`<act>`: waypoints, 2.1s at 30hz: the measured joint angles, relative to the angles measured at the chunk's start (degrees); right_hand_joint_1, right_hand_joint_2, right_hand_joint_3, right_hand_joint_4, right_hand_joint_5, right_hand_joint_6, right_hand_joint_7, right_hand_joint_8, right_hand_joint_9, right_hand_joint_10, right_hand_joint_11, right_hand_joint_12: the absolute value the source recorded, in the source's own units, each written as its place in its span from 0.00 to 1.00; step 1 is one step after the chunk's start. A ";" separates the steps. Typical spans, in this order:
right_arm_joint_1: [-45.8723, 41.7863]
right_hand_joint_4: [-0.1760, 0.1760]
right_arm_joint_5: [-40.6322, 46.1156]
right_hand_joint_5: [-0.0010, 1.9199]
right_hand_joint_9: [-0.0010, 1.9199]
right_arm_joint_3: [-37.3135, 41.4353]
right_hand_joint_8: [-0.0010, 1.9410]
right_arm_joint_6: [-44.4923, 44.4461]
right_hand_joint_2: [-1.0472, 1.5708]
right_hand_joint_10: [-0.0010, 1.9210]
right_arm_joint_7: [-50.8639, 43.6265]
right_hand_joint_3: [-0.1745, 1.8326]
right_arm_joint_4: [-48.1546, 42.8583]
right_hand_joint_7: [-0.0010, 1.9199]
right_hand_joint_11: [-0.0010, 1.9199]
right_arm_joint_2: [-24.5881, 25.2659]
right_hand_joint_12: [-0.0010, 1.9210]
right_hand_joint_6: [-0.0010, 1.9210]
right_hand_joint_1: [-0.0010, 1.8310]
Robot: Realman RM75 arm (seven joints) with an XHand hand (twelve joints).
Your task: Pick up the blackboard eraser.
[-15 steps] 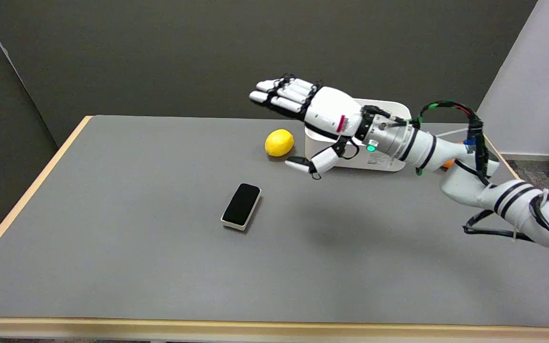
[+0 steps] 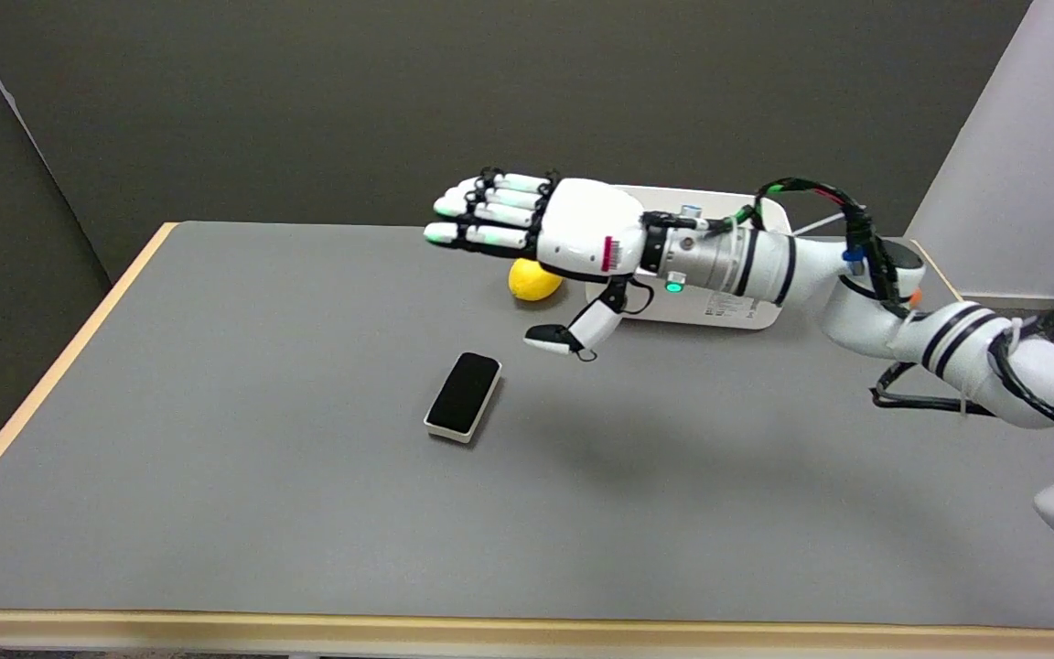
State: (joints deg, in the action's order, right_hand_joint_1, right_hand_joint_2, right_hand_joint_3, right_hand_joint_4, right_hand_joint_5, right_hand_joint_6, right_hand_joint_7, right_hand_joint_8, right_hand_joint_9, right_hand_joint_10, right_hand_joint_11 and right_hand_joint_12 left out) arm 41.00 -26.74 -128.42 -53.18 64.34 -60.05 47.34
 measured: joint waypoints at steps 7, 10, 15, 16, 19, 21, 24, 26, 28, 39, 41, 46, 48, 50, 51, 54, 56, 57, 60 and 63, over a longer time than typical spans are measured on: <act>3.15 0.62 -1.59 0.00 0.00 -4.05 0.00 1.26 0.62 0.05 -1.17 0.53 0.68 0.00 0.00 1.27 0.17 0.00 0.40; 3.92 0.63 -2.05 0.00 0.00 -5.25 0.00 2.04 0.62 0.05 -1.55 0.53 1.29 0.00 0.00 2.15 0.17 0.00 0.41; 5.07 0.63 -2.67 0.00 0.00 -6.98 0.00 3.06 0.62 0.05 -2.05 0.53 2.89 0.00 0.00 4.04 0.17 0.00 0.41; 5.35 0.63 -2.80 0.00 0.00 -7.42 0.00 3.28 0.62 0.05 -2.21 0.53 3.34 0.00 0.00 4.50 0.17 0.00 0.41; 6.02 0.63 -3.20 0.00 0.00 -8.70 0.00 4.10 0.62 0.05 -2.76 0.53 4.58 0.00 0.00 5.76 0.16 0.00 0.41; 6.41 0.64 -3.53 0.00 0.00 -9.67 0.00 4.90 0.62 0.04 -3.10 0.53 5.37 0.00 0.00 6.61 0.15 0.00 0.41; 6.92 0.62 -4.10 0.00 0.00 -11.22 0.00 6.66 0.62 0.03 -3.54 0.53 6.61 0.00 0.00 7.93 0.14 0.00 0.42; 7.16 0.59 -4.57 0.00 0.00 -12.27 0.00 8.04 0.62 0.01 -3.80 0.54 7.43 0.00 0.00 8.84 0.13 0.00 0.44; 7.34 0.59 -5.10 0.00 0.00 -13.32 0.00 9.32 0.62 0.01 -4.04 0.54 8.38 0.00 0.00 9.76 0.13 0.00 0.44; 7.05 0.63 -6.87 0.00 0.00 -16.58 0.00 14.00 0.62 0.01 -4.80 0.53 11.52 0.00 0.00 12.47 0.11 0.00 0.43; 6.93 0.63 -7.05 0.00 0.00 -16.88 0.00 14.42 0.62 0.01 -4.87 0.53 11.82 0.00 0.00 12.62 0.11 0.00 0.43; 6.49 0.63 -7.36 0.00 0.00 -17.47 0.00 15.23 0.62 0.00 -5.03 0.53 12.20 0.00 0.00 12.48 0.11 0.00 0.43; 6.32 0.63 -7.44 0.00 0.00 -17.62 0.00 15.41 0.62 0.00 -5.07 0.53 12.22 0.00 0.00 12.27 0.11 0.00 0.43; 6.16 0.63 -7.49 0.00 0.00 -17.75 0.00 15.57 0.62 0.00 -5.09 0.53 12.22 0.00 0.00 12.09 0.11 0.00 0.43; 6.11 0.62 -7.50 0.00 0.00 -17.79 0.00 15.60 0.62 0.00 -5.09 0.53 12.22 0.00 0.00 12.02 0.11 0.00 0.43; 5.91 0.61 -7.54 0.00 0.00 -18.02 0.00 15.80 0.62 0.01 -5.07 0.53 12.22 0.00 0.00 11.78 0.11 0.00 0.43; 5.78 0.58 -7.55 0.00 0.00 -18.16 0.00 15.90 0.63 0.01 -5.05 0.54 12.22 0.00 0.00 11.65 0.10 0.00 0.43; 5.73 0.57 -7.55 0.00 0.00 -18.21 0.00 15.96 0.63 0.01 -5.05 0.54 12.22 0.00 0.00 11.61 0.10 0.00 0.43; 5.57 0.57 -7.56 0.00 0.00 -18.38 0.00 16.05 0.63 0.04 -5.04 0.55 12.22 0.00 0.00 11.49 0.10 0.00 0.43; 5.44 0.57 -7.56 0.00 0.00 -18.49 0.00 16.15 0.63 0.04 -5.05 0.55 12.22 0.00 0.00 11.45 0.10 0.00 0.43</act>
State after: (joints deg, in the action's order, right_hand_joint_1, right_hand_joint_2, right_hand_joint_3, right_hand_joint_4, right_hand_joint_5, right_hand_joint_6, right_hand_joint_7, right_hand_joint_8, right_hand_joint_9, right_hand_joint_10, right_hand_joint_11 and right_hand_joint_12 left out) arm 46.44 -34.30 -146.92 -37.03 59.29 -47.83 58.79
